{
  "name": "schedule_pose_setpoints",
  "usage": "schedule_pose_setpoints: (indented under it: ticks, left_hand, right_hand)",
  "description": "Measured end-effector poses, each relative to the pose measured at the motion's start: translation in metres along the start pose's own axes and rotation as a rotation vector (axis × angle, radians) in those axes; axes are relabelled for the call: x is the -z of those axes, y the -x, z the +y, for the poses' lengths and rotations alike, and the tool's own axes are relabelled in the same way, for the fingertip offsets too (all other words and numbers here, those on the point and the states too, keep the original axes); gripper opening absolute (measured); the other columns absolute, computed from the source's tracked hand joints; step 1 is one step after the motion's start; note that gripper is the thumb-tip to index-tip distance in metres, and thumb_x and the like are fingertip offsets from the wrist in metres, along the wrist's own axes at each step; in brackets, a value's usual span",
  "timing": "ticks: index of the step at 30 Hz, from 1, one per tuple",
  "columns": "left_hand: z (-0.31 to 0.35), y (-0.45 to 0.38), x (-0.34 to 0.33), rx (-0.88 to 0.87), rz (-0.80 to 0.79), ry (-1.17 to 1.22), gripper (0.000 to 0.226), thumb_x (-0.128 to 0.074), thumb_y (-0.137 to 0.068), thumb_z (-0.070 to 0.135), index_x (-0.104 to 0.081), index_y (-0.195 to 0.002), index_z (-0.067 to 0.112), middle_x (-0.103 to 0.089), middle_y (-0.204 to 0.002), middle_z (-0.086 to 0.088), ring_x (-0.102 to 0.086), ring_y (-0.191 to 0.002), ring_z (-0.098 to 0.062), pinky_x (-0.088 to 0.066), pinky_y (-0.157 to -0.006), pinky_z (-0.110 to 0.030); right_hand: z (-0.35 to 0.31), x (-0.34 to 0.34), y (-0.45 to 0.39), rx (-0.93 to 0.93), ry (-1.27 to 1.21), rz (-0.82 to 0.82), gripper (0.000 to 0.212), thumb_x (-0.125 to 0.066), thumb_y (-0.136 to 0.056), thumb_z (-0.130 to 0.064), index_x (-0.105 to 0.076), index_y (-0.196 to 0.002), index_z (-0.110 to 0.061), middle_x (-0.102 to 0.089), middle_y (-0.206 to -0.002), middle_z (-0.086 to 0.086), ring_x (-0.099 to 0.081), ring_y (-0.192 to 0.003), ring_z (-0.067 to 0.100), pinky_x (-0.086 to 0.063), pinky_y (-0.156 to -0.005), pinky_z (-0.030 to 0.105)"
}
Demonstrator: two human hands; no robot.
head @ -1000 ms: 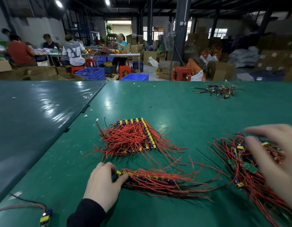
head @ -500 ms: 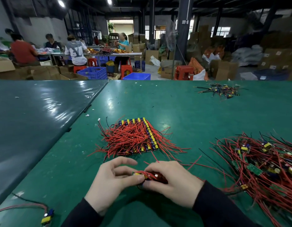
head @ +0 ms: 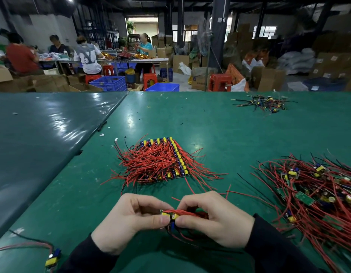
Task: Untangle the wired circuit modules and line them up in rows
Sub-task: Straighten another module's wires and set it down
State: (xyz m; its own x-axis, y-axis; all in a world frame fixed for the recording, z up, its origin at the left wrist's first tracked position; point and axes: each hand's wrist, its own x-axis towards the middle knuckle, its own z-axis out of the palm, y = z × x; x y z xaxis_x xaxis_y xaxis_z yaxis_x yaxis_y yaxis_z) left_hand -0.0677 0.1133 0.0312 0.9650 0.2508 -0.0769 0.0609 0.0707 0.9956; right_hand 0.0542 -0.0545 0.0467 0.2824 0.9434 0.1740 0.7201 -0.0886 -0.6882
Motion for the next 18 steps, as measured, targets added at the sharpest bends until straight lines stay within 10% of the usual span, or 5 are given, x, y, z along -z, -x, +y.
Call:
schedule_pose_setpoints:
  ticks: [13, 18]
  left_hand:
    - [-0.0020, 0.0029, 0.0070, 0.014, -0.142, 0.126, 0.020, -0.064, -0.063, -0.005, -0.075, -0.079, -0.001, -0.070, -0.069, -0.019, -0.064, -0.055, -0.018, -0.054, -0.054, -0.023]
    - [-0.0038, -0.0004, 0.0080, 0.021, 0.003, 0.124, 0.020, -0.077, -0.062, -0.009, -0.072, -0.082, -0.005, -0.068, -0.077, -0.026, -0.065, -0.059, -0.022, -0.056, -0.056, -0.025]
  right_hand:
    - [-0.0021, 0.0033, 0.0027, 0.046, -0.180, -0.069, 0.015, -0.064, -0.089, -0.027, -0.067, -0.086, -0.013, -0.058, -0.073, -0.007, -0.048, -0.072, -0.001, -0.042, -0.071, 0.024]
    - [0.0042, -0.0002, 0.0014, 0.049, 0.026, 0.042, 0.020, -0.058, -0.092, -0.034, -0.070, -0.097, -0.018, -0.067, -0.083, -0.001, -0.060, -0.080, 0.009, -0.047, -0.078, 0.036]
